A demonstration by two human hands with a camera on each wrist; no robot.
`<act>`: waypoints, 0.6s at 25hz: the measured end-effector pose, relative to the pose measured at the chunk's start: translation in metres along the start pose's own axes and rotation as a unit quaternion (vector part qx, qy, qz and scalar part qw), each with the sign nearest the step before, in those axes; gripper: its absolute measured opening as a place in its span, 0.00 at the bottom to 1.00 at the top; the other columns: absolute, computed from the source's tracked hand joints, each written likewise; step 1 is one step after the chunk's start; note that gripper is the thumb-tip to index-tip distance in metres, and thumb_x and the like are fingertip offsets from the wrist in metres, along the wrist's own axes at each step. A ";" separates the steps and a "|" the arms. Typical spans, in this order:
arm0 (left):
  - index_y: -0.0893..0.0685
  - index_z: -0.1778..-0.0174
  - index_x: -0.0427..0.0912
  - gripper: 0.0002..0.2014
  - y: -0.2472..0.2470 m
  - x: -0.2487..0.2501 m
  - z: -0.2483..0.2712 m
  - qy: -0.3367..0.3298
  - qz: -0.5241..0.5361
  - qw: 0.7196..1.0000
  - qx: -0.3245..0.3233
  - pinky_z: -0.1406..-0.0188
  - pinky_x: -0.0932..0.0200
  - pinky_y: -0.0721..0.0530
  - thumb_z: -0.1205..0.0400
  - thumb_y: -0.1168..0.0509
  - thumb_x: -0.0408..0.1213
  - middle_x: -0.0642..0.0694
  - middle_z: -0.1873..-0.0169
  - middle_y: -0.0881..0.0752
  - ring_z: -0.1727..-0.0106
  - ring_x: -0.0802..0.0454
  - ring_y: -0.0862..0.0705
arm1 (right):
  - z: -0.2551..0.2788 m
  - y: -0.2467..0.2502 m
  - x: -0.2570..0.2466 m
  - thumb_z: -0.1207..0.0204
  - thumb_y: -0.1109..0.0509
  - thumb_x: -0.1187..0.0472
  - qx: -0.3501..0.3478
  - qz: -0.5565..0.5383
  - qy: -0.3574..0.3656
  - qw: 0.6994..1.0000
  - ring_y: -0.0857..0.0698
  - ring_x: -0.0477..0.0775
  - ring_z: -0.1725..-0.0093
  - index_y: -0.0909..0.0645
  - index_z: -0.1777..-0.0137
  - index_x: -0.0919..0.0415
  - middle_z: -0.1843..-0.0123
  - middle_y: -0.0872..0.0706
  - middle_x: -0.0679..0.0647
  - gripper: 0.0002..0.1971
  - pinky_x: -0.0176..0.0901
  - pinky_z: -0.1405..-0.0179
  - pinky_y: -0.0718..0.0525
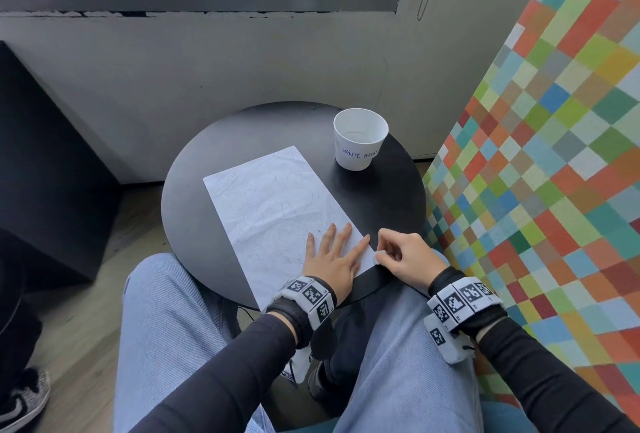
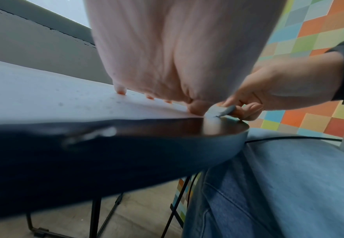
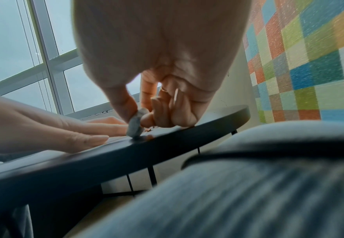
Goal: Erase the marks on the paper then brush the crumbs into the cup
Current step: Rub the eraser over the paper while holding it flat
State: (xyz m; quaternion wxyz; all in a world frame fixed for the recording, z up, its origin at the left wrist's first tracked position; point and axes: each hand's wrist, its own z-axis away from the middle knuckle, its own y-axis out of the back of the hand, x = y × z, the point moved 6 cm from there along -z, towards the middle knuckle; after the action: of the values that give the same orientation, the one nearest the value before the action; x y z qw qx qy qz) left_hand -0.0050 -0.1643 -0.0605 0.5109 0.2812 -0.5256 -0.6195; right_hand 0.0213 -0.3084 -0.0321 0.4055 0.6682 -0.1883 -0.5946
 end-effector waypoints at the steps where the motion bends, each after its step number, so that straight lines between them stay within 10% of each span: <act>1: 0.61 0.14 0.63 0.26 0.000 0.000 0.000 0.000 0.000 1.000 0.000 0.19 0.31 0.63 0.08 0.59 0.48 0.50 0.13 0.61 0.13 0.43 0.63 | 0.000 0.000 0.000 0.31 0.31 0.65 -0.002 0.004 -0.003 1.000 0.30 0.47 0.74 0.28 0.68 0.56 0.75 0.25 0.53 0.09 0.34 0.72 0.30; 15: 0.62 0.14 0.62 0.26 0.002 0.001 0.002 0.001 0.004 1.000 -0.010 0.19 0.32 0.64 0.08 0.60 0.47 0.50 0.13 0.62 0.14 0.43 0.64 | 0.000 0.000 -0.001 0.28 0.31 0.65 0.015 -0.004 0.008 1.000 0.28 0.47 0.73 0.27 0.66 0.59 0.75 0.24 0.50 0.08 0.32 0.72 0.31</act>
State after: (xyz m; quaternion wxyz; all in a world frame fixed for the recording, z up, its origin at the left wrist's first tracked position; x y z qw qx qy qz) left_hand -0.0062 -0.1643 -0.0580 0.5162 0.2744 -0.5199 -0.6229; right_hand 0.0207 -0.3076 -0.0313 0.3948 0.6795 -0.1913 -0.5881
